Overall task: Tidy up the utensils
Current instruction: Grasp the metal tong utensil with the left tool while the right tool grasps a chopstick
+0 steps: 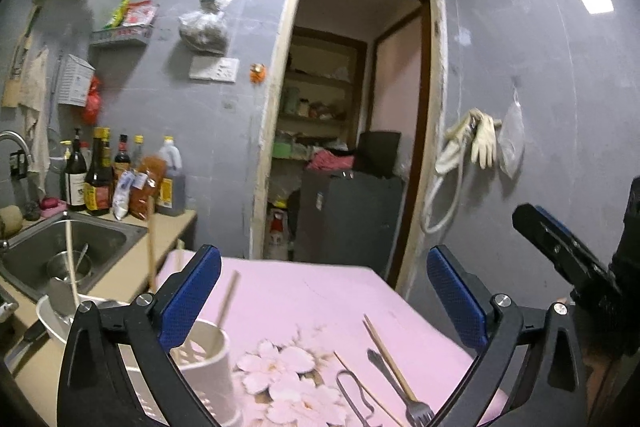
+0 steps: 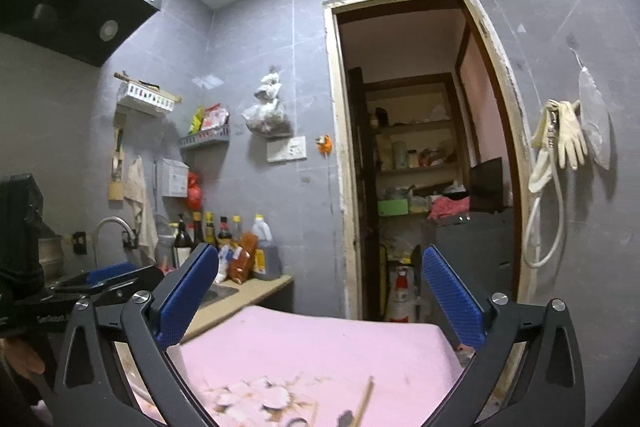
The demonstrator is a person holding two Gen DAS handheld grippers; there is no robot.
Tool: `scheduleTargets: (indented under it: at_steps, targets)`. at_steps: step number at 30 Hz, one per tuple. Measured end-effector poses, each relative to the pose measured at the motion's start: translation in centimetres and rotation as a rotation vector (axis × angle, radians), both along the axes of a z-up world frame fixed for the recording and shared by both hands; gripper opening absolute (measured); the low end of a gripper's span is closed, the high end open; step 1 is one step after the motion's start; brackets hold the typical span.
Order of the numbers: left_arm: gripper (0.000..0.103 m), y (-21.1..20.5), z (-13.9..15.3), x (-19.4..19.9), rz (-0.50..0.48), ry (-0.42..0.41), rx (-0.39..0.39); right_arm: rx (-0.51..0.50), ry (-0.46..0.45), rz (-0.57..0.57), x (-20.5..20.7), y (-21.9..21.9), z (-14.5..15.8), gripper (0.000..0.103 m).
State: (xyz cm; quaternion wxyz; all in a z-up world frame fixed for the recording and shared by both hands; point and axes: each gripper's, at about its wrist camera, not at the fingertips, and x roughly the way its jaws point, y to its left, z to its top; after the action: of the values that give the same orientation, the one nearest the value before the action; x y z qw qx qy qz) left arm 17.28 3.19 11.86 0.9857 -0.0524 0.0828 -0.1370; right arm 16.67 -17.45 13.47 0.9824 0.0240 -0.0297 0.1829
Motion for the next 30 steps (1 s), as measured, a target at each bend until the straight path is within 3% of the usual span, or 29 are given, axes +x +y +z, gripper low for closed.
scheduleTargets:
  at_steps: [7,17,27,30]
  targets:
    - [0.101,-2.2,-3.2,1.3,-0.038,0.11,0.047,-0.052,0.092,-0.046,1.3,-2.0,-2.2,0.103]
    - [0.101,-4.3,-9.2,4.3,-0.067,0.375,0.09,-0.122,0.257,-0.054,3.9,-3.0,-5.7,0.103]
    - [0.1,-4.9,-11.8,6.8,-0.096,0.541,0.142,-0.167,0.43,-0.046,6.6,-3.2,-8.1,0.1]
    - [0.088,-5.3,-12.5,7.6,-0.132,0.598,0.162,-0.184,0.485,-0.043,7.6,-3.0,-8.7,0.091]
